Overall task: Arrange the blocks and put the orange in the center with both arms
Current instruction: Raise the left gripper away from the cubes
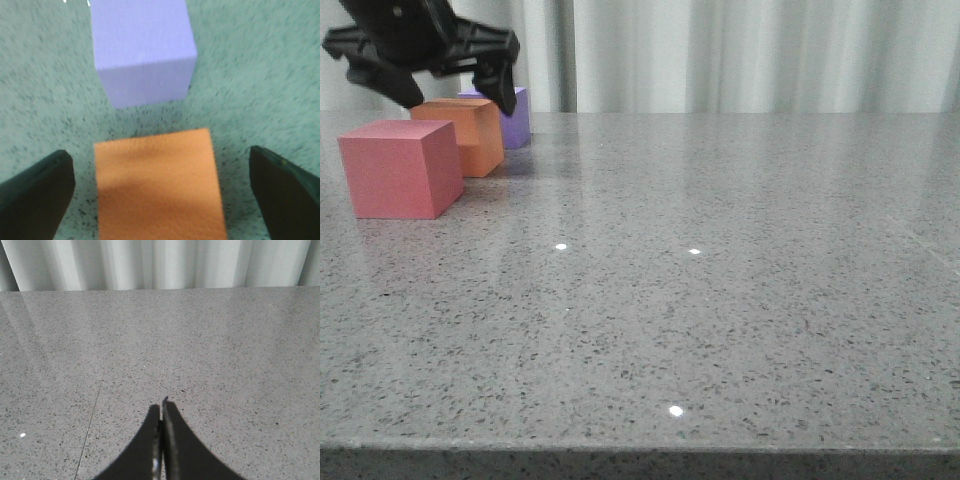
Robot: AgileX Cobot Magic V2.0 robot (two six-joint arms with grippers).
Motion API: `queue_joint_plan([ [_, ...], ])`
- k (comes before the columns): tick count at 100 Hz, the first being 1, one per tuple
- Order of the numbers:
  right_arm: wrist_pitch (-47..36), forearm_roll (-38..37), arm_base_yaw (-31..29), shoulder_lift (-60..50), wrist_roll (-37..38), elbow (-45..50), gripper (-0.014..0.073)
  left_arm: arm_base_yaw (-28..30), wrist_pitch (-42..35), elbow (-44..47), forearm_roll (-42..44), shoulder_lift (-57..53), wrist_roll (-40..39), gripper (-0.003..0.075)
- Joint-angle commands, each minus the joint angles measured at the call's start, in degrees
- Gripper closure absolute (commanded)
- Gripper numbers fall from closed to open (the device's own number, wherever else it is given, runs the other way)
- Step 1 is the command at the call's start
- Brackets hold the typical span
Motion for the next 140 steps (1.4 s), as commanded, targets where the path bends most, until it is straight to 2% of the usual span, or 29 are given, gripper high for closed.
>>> queue_joint_plan([
  [1,-4.7,-0.7,-0.4,0.2,-0.4,-1.6,0.0663,0.2,-3.3,-1.8,0.5,-6.1,0.0,0.0052],
  [30,-4.7,-0.7,-0.4,0.2,-0.4,-1.6,0.0663,0.2,-1.9,2.0,1.7,-18.5,0.0,0.0052],
  [47,-4.7,-0.7,-0.4,0.2,-0.4,-1.6,0.0663,1.7,-5.4,10.1,3.3,-28.2,-0.8,0.0055],
  [74,-4.7,-0.7,-0.4,0.2,-0.4,-1.6,0.0663,9.1,-8.9,26.1,2.3,-43.8,-2.3,0.0062],
  [116,-4.7,-0.7,-0.4,0.2,-0.4,-1.6,0.0663,9.4,-10.0,48.0,2.3,-71.2,-2.3,0.0064],
  [128,-4.7,-0.7,-0.4,0.2,-0.4,-1.6,0.0663,9.4,-10.0,51.0,2.3,-77.7,-2.3,0.0140],
  [135,-4.7,-0.7,-0.4,0.2,-0.4,-1.6,0.0663,9.4,-10.0,52.0,2.3,-80.7,-2.3,0.0238],
  [140,-4.7,-0.7,-0.4,0.2,-0.4,-1.6,0.0663,9.4,-10.0,52.5,2.3,-82.5,-2.3,0.0337],
])
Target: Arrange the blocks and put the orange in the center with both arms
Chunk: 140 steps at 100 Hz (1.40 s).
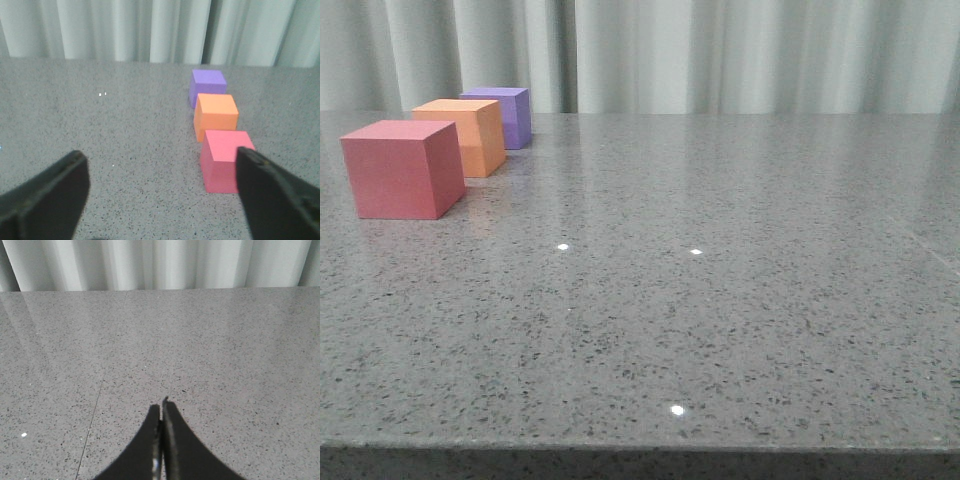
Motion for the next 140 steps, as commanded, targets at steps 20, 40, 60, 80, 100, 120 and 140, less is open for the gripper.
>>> queue_joint_plan([
  [20,-4.7,-0.7,-0.4,0.2,-0.4,-1.6,0.0663,0.3,-5.1,-0.3,0.4,-4.4,-0.6,0.0734],
  [40,-4.7,-0.7,-0.4,0.2,-0.4,-1.6,0.0663,0.3,-5.1,-0.3,0.9,-4.4,-0.6,0.0741],
  [60,-4.7,-0.7,-0.4,0.2,-0.4,-1.6,0.0663,0.3,-5.1,-0.3,0.9,-4.4,-0.6,0.0741],
  [80,-4.7,-0.7,-0.4,0.2,-0.4,-1.6,0.0663,0.3,-5.1,-0.3,0.9,-4.4,-0.6,0.0741],
  [100,-4.7,-0.7,-0.4,0.2,-0.4,-1.6,0.0663,0.2,-7.0,-0.2,1.4,-4.4,-0.6,0.0741],
  [120,-4.7,-0.7,-0.4,0.2,-0.4,-1.6,0.0663,0.3,-15.2,4.1,0.1,-5.2,-0.6,0.0741],
  [140,-4.7,-0.7,-0.4,0.2,-0.4,-1.6,0.0663,0.4,-16.6,9.3,-10.8,-10.0,12.6,0.0741],
])
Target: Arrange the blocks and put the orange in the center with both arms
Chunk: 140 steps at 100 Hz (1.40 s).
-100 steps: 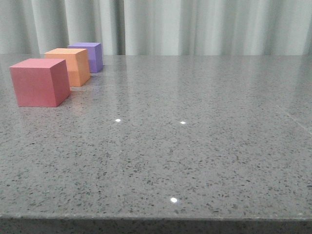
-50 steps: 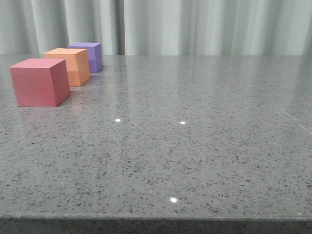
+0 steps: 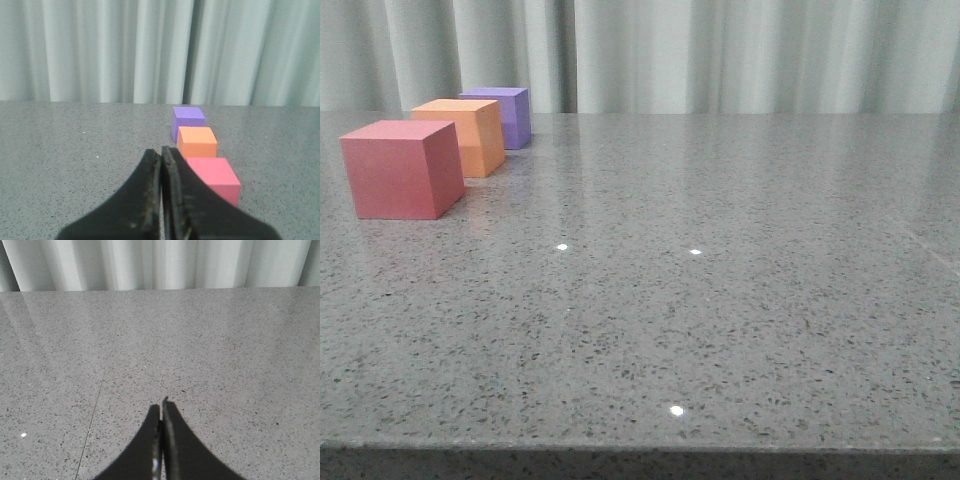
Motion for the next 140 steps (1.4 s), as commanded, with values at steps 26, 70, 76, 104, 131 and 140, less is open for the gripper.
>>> queue_joint_plan([
  [26,-4.7,-0.7,-0.4,0.2,-0.4,-1.6,0.0663,2.1,-8.2,9.8,-3.6,-7.7,5.3,0.0741],
  [70,-4.7,-0.7,-0.4,0.2,-0.4,-1.6,0.0663,4.8,-16.6,24.3,-3.3,-16.9,5.3,0.0741],
  [76,-4.6,-0.7,-0.4,0.2,-0.4,-1.6,0.0663,4.8,-15.7,24.3,-2.9,-16.9,5.3,0.0741],
  [104,-4.6,-0.7,-0.4,0.2,-0.4,-1.6,0.0663,5.1,-16.3,24.3,-2.4,-16.9,5.3,0.0741],
  [131,-4.6,-0.7,-0.4,0.2,-0.4,-1.6,0.0663,5.1,-16.3,24.3,-2.4,-16.9,5.3,0.0741],
  [140,-4.6,-0.7,-0.4,0.2,-0.4,-1.6,0.0663,5.1,-16.3,24.3,-2.4,-16.9,5.3,0.0741],
])
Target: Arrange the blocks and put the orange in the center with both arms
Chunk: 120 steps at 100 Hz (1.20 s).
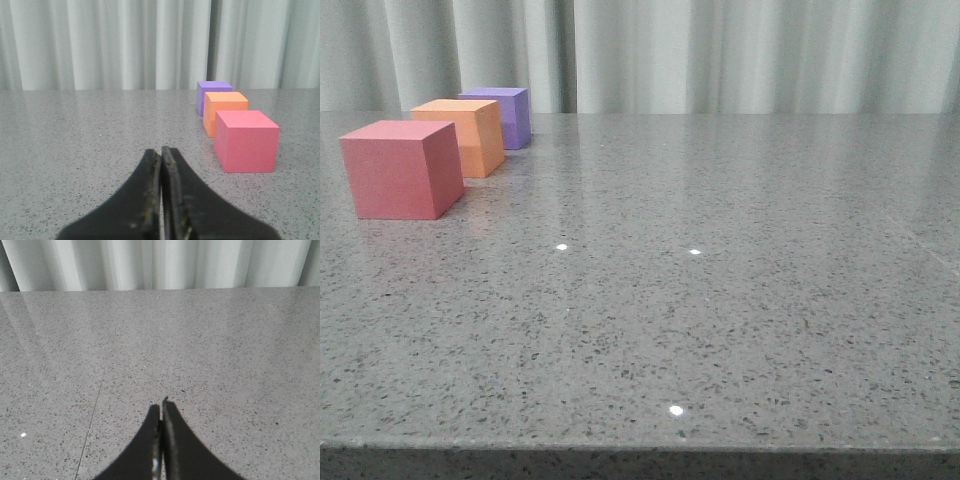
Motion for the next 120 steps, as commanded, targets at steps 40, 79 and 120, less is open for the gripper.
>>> queue_joint_plan([
  [40,-4.6,-0.7,-0.4,0.2,-0.4,-1.6,0.0663,0.1,-5.1,2.4,0.0,-2.1,0.1,0.0741],
  [79,-4.7,0.1,-0.4,-1.9,-0.4,-1.6,0.0663,0.1,-5.1,2.4,0.0,-2.1,0.1,0.0741],
  [120,-8.0,11.0,-0.4,-15.0,-14.9,5.0,0.0663,0.1,-5.1,2.4,0.0,-2.1,0.1,0.0741],
])
